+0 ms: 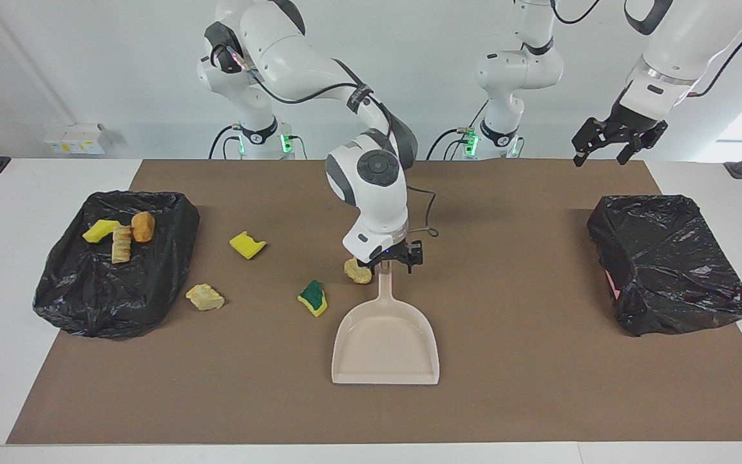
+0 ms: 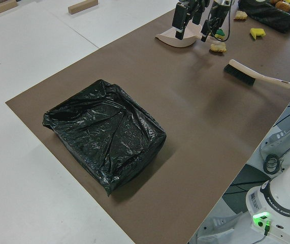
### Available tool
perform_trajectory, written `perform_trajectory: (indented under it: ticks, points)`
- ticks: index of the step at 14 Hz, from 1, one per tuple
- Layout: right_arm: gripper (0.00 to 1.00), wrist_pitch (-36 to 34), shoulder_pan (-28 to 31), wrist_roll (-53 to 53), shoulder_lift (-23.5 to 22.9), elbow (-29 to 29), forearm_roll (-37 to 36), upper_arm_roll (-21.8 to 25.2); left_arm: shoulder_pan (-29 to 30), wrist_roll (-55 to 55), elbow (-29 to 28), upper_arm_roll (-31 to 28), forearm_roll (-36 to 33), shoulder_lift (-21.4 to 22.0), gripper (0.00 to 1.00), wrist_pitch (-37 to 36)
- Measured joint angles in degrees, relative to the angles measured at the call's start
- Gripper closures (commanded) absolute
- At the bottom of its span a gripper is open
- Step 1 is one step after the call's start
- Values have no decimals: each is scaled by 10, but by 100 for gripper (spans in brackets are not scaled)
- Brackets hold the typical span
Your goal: Sweep and dump trash in bin
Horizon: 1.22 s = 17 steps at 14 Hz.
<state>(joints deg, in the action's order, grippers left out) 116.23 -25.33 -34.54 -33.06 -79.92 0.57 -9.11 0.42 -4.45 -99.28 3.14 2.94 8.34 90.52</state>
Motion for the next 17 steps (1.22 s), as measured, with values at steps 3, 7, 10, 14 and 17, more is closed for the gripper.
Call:
perform_trajectory:
  ticks: [3, 7, 10, 14, 17]
  points:
    - [0, -46, -1, 0, 42, -27, 4, 0, 0, 0, -3, 3, 0, -3, 0, 32]
    - [0, -59, -6, 0, 144, -133, 17, -3, -15, 0, -4, 12, 1, -32, 0, 112]
    - [0, -56, -25, -17, 219, -227, 26, -7, -59, -28, 2, 15, 1, -68, 0, 154]
    - [0, -15, -69, -70, 281, -334, 31, -9, -134, -81, 6, 19, 1, -110, 0, 199]
    - [0, 28, -96, -88, 327, -419, 63, -9, -196, -123, 9, 19, 1, -158, 0, 232]
